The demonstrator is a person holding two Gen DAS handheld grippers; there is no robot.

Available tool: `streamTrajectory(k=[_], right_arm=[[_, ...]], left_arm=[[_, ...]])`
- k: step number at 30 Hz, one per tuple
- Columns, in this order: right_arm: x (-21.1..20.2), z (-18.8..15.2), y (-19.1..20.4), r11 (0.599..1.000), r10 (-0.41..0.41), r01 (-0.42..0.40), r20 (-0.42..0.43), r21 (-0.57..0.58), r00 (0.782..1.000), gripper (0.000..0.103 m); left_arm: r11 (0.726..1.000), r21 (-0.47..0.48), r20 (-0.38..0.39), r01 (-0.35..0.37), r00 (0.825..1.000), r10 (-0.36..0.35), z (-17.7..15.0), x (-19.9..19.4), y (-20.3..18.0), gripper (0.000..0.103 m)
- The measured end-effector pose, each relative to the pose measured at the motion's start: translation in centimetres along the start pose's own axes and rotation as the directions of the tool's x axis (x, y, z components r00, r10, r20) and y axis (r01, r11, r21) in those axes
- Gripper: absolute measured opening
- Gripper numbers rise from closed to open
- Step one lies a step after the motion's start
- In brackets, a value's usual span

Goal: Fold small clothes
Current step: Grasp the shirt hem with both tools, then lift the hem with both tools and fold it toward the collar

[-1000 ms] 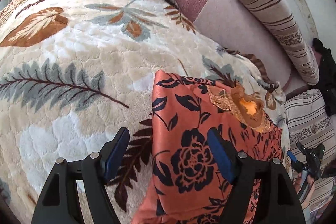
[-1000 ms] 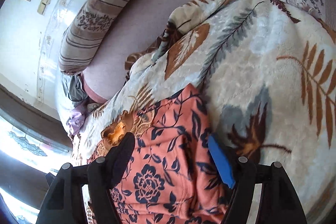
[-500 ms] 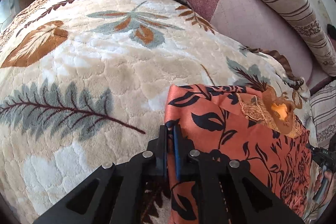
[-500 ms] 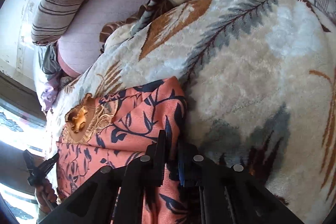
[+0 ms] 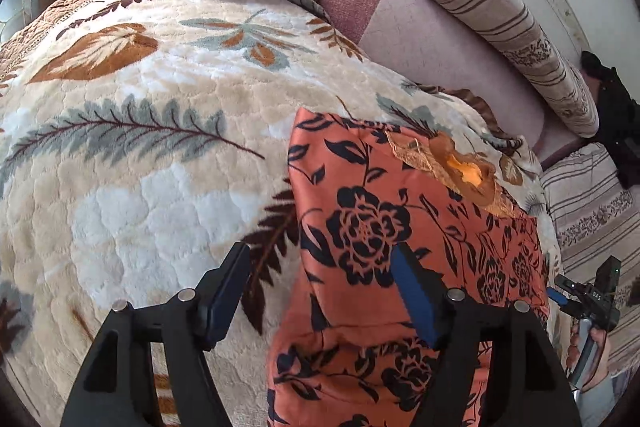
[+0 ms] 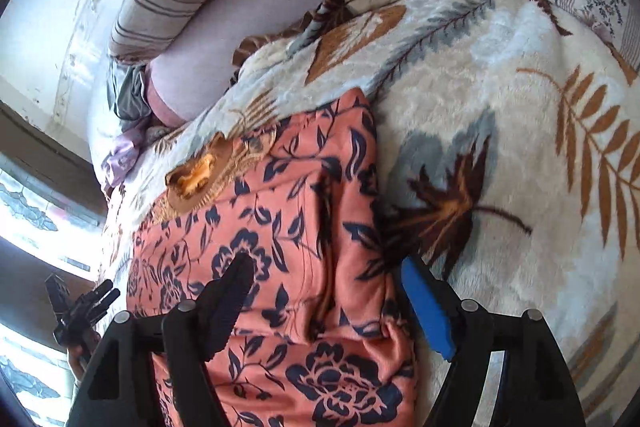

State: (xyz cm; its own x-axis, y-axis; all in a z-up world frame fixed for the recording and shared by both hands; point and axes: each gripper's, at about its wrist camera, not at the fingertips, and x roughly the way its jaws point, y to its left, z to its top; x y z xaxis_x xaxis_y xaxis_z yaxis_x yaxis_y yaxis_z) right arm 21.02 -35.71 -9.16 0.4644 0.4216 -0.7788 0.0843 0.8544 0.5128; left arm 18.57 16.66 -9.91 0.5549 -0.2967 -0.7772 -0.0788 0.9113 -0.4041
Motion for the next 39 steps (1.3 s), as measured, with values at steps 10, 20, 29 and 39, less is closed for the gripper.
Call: streamTrajectory(k=[10, 20, 29, 39], right_arm=[[0.7, -1.4, -2.1, 0.985, -0.165, 0.166, -0.043, 0.041, 0.985, 0.028], [-9.6, -8.6, -3.8, 0.996, -0.043, 0.047, -0.061, 0.076, 0.997, 0.082], [-12.3, -19.3, -4.9, 0.993, 0.11, -0.088, -0.316, 0.084, 0.942, 0.082], [-10.0, -23.7, -4.0, 0.993, 0.115, -0.101, -0.385, 0.055, 0.916, 0.054]], left_arm=[[0.978, -0.029, -0.076, -0.204, 0.976, 0.202, 0.0, 1.0, -0.1, 0.012], [0.969, -0.158, -0.007, -0.188, 0.982, 0.189, -7.6, -12.3, 4.9, 0.07], [0.996, -0.065, -0.133, -0.063, 0.99, 0.054, -19.0, -14.7, 1.7, 0.07], [0.993, -0.034, -0.236, -0.114, 0.966, 0.103, -22.9, -14.0, 0.9, 0.07]])
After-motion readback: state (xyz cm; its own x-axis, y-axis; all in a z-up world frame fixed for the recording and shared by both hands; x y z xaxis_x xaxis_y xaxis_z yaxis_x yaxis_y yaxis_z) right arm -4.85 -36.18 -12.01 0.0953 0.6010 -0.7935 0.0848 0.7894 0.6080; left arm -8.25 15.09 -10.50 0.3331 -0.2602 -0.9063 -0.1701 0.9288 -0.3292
